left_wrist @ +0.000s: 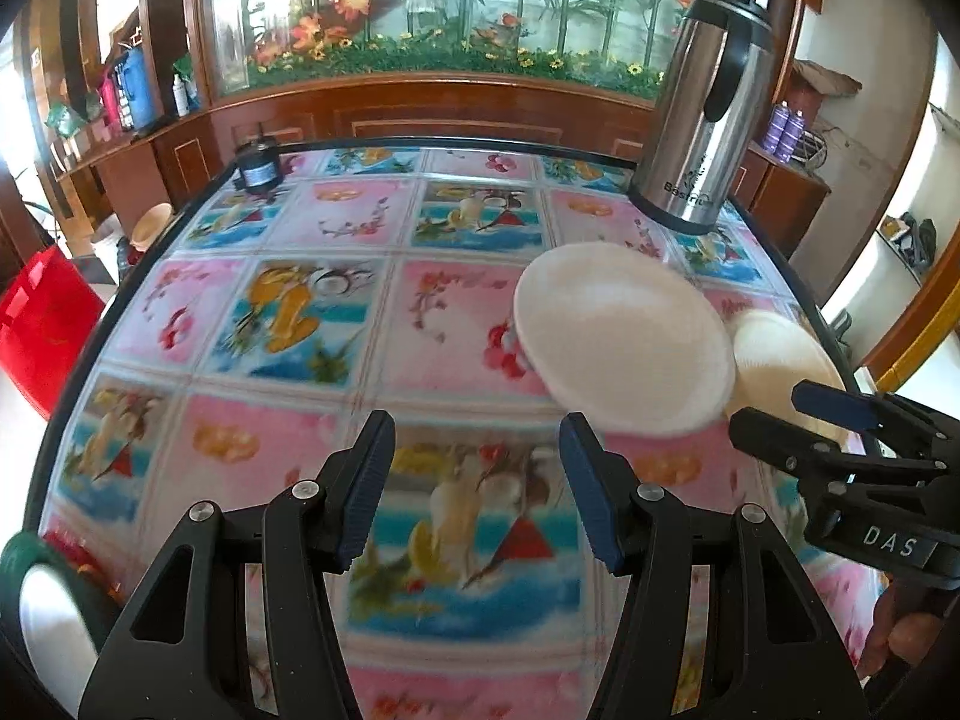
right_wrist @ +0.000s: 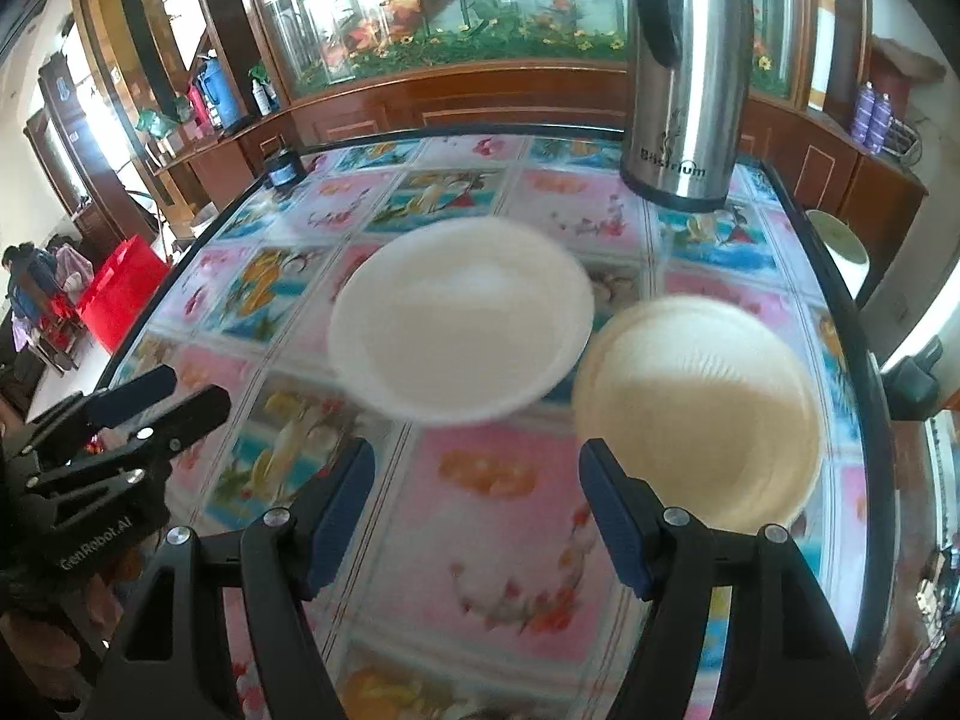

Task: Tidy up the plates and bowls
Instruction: 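Move the left tool back and grasp another white plate by its rim, then carry the second white plate with the left tool over the stack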

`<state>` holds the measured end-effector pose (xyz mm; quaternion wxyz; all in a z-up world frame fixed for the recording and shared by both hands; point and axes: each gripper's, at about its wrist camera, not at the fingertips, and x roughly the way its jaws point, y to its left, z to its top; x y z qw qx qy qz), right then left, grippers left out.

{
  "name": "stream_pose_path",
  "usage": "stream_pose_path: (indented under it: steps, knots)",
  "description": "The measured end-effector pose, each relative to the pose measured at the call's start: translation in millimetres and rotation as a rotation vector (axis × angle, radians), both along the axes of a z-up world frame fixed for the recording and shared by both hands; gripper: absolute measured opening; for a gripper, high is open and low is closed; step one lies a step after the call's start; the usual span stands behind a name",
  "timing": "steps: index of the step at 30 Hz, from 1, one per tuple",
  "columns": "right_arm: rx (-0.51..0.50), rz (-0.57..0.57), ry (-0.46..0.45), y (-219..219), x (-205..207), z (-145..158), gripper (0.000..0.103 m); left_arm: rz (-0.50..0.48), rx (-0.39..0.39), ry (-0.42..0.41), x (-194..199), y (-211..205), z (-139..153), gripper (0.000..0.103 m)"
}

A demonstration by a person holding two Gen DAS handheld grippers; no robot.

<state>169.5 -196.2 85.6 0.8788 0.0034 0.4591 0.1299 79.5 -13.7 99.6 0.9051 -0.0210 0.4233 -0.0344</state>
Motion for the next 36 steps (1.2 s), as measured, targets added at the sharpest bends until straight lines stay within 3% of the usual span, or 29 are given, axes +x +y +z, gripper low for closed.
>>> stream_pose_path:
  steps: [9,14,20,24,25,26,27,36]
  knots:
    - [0.026,0.020,0.043,-12,64,-1,0.071,0.012,-0.034,0.063,50,-14,-11,0.057]
    - [-0.008,0.036,0.069,-10,91,-11,0.069,0.004,-0.032,0.081,64,-21,-18,0.057]
    - [-0.021,0.056,0.110,-11,107,-27,0.053,0.008,-0.034,0.115,75,-24,-33,0.057]
    - [-0.024,0.061,0.128,-12,110,-35,0.023,0.011,-0.044,0.128,80,-26,-41,0.057]
    - [-0.029,0.062,0.126,-11,109,-36,0.018,0.014,-0.050,0.130,81,-26,-44,0.054]
    - [-0.031,0.066,0.123,-11,107,-36,0.016,0.013,-0.048,0.140,83,-26,-47,0.030]
    - [-0.021,0.070,0.121,-11,105,-35,0.015,0.011,-0.040,0.159,84,-26,-50,0.015]
    - [-0.002,0.091,0.113,1,78,-29,0.014,0.016,-0.057,0.168,63,-7,-41,0.013]
